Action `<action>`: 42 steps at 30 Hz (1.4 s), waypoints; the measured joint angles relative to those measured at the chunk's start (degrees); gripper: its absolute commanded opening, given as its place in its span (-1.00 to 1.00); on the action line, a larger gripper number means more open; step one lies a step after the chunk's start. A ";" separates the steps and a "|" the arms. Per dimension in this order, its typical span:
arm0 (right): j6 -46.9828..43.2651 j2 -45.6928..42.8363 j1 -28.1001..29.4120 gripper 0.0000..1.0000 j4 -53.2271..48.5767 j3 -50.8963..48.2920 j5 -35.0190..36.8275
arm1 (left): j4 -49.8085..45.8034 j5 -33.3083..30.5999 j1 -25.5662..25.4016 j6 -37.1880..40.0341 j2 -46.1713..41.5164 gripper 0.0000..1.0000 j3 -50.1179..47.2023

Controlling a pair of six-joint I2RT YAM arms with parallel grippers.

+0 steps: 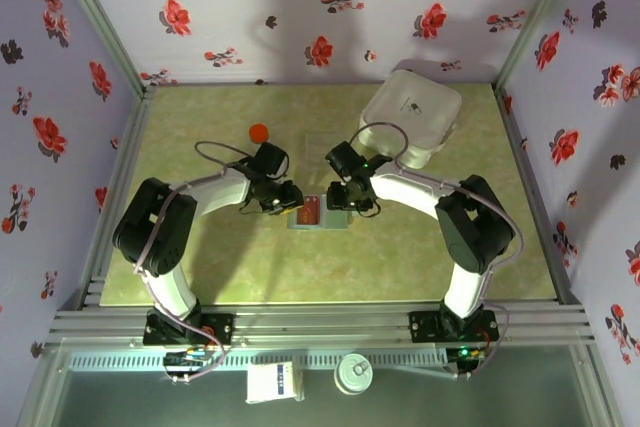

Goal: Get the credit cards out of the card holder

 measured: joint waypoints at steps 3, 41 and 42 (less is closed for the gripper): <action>0.00 0.00 0.37 -0.02 0.00 0.63 -0.04 | -0.83 -0.68 -0.15 0.24 0.00 -0.49 0.00; 7.76 7.10 1.09 -0.46 16.90 0.72 -16.50 | -1.51 -1.49 -0.22 1.73 1.11 -0.75 0.39; 7.76 7.19 1.09 -0.46 16.92 0.63 -16.50 | -1.51 -1.49 -0.22 1.75 1.14 -0.75 0.39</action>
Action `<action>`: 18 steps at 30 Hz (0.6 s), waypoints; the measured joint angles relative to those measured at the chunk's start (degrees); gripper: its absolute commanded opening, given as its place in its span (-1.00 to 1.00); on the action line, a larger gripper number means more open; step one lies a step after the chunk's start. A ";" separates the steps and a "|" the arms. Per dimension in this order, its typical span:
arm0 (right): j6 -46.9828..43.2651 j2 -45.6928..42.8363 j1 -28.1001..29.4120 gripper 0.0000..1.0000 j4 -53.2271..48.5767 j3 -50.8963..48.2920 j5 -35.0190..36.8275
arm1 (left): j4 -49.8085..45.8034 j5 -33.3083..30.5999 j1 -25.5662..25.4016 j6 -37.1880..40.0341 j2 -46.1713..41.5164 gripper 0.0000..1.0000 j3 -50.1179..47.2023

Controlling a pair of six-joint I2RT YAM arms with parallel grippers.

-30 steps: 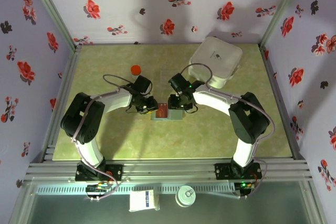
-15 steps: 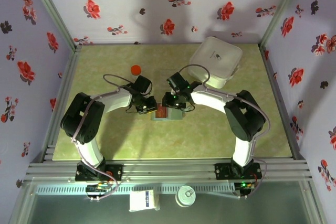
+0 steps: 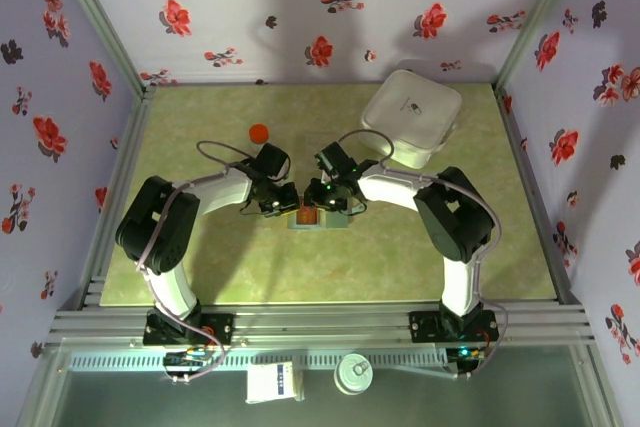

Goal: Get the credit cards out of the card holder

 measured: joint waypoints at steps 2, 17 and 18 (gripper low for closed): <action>0.00 0.07 0.00 -0.47 -0.02 -0.24 0.02 | 0.00 0.00 0.00 -0.02 0.00 -0.75 0.00; -0.31 0.07 0.00 -0.47 -0.46 -0.42 1.53 | -0.17 0.00 0.00 0.02 0.00 -0.75 0.11; -0.33 0.07 0.00 -0.47 -0.55 -0.42 1.55 | -0.20 0.00 0.00 0.02 0.00 -0.75 0.11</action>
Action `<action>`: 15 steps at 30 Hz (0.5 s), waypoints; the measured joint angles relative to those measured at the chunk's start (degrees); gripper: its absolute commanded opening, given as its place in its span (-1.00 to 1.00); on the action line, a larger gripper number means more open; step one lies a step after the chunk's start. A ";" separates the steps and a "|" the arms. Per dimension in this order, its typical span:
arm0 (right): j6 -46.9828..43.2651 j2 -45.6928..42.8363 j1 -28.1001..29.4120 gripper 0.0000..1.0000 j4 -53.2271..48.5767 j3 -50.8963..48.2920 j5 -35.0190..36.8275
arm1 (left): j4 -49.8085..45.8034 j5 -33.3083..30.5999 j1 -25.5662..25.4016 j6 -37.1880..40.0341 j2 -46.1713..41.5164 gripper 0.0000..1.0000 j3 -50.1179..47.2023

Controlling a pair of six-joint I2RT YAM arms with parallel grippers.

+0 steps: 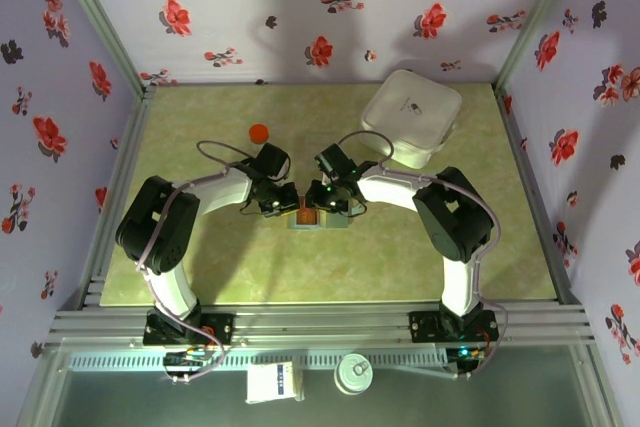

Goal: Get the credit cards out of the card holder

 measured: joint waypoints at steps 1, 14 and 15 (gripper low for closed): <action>-0.09 0.00 0.00 -0.47 -0.11 0.02 0.07 | 0.00 0.00 0.00 0.02 0.00 -0.75 0.00; -1.90 -0.46 0.00 -0.46 -3.13 0.44 1.73 | -0.22 -0.48 0.00 0.15 -0.04 -0.71 0.00; -1.92 -0.48 0.00 -0.46 -3.17 0.44 1.75 | -0.22 -0.48 0.00 0.15 -0.04 -0.72 0.00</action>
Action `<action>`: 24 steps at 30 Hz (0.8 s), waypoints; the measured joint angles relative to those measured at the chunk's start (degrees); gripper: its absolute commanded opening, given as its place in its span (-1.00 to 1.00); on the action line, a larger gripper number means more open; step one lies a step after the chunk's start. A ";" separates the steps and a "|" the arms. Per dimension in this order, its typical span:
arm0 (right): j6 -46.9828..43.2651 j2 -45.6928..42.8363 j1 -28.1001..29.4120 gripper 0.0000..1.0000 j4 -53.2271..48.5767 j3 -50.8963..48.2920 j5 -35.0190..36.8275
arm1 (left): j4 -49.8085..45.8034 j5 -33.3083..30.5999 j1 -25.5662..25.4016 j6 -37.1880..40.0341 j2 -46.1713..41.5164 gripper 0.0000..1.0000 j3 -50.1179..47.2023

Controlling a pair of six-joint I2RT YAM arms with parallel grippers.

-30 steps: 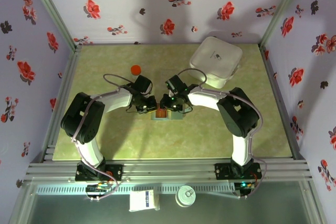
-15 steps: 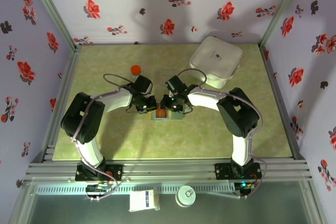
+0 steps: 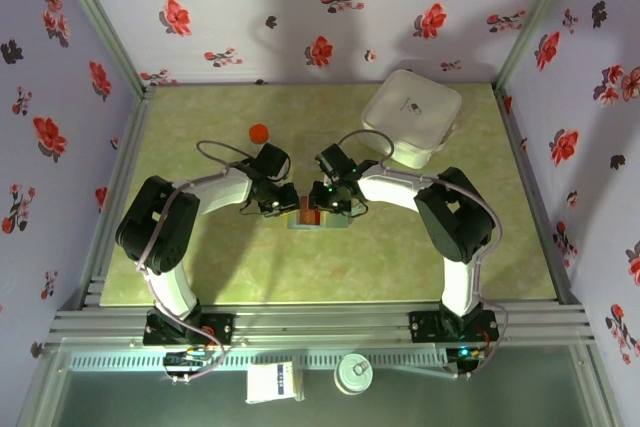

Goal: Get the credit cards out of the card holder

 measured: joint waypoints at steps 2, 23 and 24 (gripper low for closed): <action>0.00 -0.24 0.00 -0.45 0.00 0.00 0.00 | 0.00 0.02 0.00 0.00 0.00 -0.73 0.00; -0.57 -3.08 -0.02 -0.47 1.16 -1.79 -2.40 | -0.15 0.11 0.00 -0.02 -1.20 -0.95 0.00; -0.59 -3.08 -0.02 -0.47 1.40 -1.88 -2.64 | -0.17 0.11 0.00 -0.02 -1.25 -0.95 0.00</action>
